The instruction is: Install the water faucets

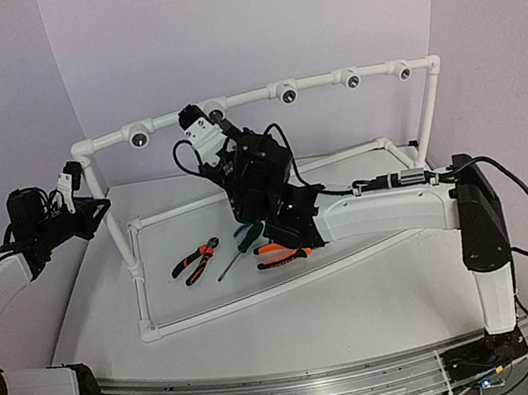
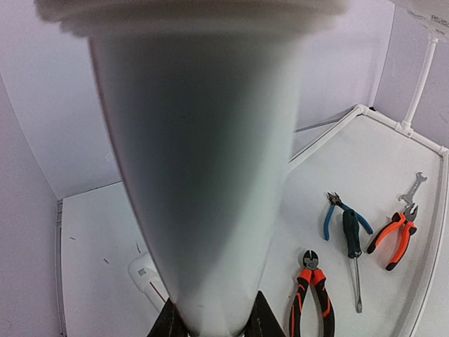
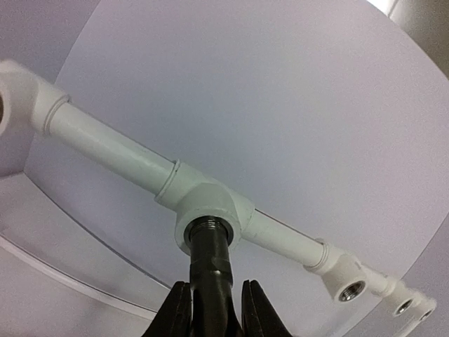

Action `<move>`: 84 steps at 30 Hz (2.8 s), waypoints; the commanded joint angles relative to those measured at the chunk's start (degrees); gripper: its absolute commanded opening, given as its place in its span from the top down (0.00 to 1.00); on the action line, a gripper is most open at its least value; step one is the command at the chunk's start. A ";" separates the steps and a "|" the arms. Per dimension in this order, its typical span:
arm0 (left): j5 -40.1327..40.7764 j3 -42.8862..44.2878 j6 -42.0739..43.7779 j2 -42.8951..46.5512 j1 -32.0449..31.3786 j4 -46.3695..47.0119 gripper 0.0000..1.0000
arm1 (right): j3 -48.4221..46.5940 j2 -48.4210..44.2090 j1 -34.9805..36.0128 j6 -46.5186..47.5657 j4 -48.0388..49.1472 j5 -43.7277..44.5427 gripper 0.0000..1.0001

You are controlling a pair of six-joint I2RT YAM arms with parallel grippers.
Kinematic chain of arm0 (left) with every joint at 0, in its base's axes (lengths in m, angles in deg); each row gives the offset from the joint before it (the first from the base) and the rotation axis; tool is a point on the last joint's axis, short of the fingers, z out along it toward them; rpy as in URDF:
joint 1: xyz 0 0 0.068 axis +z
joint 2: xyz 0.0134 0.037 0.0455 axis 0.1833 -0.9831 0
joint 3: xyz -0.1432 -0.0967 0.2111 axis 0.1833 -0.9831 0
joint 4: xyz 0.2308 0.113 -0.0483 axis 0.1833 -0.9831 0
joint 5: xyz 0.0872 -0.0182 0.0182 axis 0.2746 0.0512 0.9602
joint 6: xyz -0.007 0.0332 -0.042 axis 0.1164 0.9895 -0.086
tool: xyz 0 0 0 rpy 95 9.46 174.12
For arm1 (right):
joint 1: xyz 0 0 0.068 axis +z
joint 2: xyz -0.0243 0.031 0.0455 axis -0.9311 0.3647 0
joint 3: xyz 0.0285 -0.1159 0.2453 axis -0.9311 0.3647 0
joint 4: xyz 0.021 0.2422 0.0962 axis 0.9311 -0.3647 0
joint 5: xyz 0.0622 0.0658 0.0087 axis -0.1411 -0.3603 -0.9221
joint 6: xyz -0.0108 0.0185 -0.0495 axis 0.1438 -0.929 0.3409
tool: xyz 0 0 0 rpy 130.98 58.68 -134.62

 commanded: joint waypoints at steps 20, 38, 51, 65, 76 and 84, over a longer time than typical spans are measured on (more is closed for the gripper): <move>1.00 -6.43 7.72 1.32 -3.43 -11.20 1.00 | 3.54 -5.62 0.46 -99.55 0.48 -0.51 1.00; 1.54 -7.79 8.65 2.05 -5.28 -9.74 1.00 | 7.49 -8.40 0.64 -115.33 0.17 -2.18 0.61; 1.79 -7.71 9.39 1.88 -5.45 -10.49 1.00 | 17.51 -18.23 1.23 -105.53 3.08 -11.15 0.02; 2.15 -8.24 9.50 2.03 -5.62 -10.57 1.00 | 24.36 -33.67 5.98 -27.36 -17.21 -8.22 0.04; 2.02 -7.91 9.93 2.03 -5.64 -11.03 1.00 | 16.58 -25.84 8.32 42.21 -20.08 -12.57 0.04; 1.56 -7.88 10.30 2.17 -5.72 -11.22 1.00 | 7.13 -17.78 5.39 48.95 -34.54 -11.67 0.08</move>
